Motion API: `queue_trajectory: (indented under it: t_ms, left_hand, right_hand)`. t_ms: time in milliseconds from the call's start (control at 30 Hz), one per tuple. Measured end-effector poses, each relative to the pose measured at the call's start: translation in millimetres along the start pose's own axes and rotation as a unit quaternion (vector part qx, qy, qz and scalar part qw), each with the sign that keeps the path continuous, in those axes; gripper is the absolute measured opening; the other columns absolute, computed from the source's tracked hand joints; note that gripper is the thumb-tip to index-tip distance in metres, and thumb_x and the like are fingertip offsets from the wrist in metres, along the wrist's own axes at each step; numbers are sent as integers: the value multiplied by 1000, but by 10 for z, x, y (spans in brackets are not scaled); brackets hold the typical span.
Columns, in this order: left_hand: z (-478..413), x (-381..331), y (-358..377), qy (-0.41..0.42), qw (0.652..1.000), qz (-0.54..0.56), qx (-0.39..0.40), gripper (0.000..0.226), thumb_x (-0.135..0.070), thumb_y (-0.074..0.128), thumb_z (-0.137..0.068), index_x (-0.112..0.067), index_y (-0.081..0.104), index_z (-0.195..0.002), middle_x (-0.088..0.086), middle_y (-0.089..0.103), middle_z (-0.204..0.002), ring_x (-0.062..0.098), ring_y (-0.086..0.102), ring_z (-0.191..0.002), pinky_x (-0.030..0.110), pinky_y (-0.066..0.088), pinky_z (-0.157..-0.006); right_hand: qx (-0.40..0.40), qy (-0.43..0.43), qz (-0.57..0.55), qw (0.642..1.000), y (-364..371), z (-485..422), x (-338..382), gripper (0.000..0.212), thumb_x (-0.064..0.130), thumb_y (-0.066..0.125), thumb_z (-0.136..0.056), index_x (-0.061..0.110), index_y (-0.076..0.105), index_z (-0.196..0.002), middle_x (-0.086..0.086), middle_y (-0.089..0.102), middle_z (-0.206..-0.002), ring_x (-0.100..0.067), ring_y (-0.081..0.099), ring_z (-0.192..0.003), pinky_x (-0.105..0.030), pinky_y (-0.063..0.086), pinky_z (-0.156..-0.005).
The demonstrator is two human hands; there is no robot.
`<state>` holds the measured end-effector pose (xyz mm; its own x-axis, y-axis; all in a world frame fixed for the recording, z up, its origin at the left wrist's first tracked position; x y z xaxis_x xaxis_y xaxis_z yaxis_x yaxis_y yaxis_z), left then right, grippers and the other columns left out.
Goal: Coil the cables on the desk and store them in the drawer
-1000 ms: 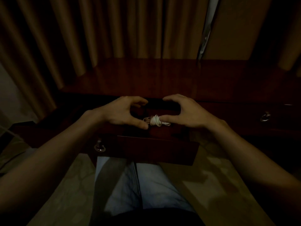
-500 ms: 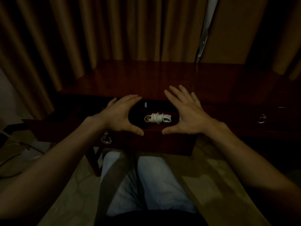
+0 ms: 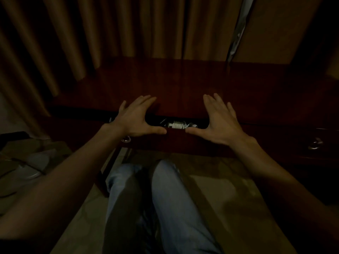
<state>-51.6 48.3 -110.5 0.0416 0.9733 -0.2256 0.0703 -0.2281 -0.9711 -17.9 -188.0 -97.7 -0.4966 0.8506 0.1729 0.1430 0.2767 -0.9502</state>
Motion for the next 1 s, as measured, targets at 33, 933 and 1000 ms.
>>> queue_trajectory:
  t_ms: [33,933,1000]
  left_hand:
    - [-46,20,14,-3,1000,-3,-2,129,-92,62,-63,-32,9,-165,-7,5,-174,17,2,-160,62,-4,-125]
    - [-216,-10,-150,-30,997,-61,-23,116,-101,32,-68,-38,14,-164,-4,12,-174,25,9,-160,64,6,-124]
    - [-198,-56,-304,-30,997,-62,-34,113,-100,33,-71,-38,15,-164,-3,13,-174,25,10,-160,64,6,-124]
  right_hand:
    - [-5,0,6,1000,0,-45,-16,128,91,52,-74,15,6,-165,-2,9,-173,-19,-3,-159,-53,1,-128]
    - [-55,-10,22,998,-183,-188,80,105,80,51,-87,14,22,-163,-6,27,-169,-28,15,-158,-51,21,-125]
    - [-56,-8,4,998,-351,-205,100,105,80,52,-86,16,22,-163,-5,24,-170,-26,14,-158,-50,21,-125]
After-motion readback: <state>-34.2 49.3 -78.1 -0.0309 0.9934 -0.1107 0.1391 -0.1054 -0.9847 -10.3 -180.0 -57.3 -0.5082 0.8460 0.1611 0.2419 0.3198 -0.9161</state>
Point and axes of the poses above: each hand's wrist, its own z-axis away from the middle knuckle, its own y-axis out of the palm, x = y × z, the point moved 10 cm from there along -z, towards the middle knuckle
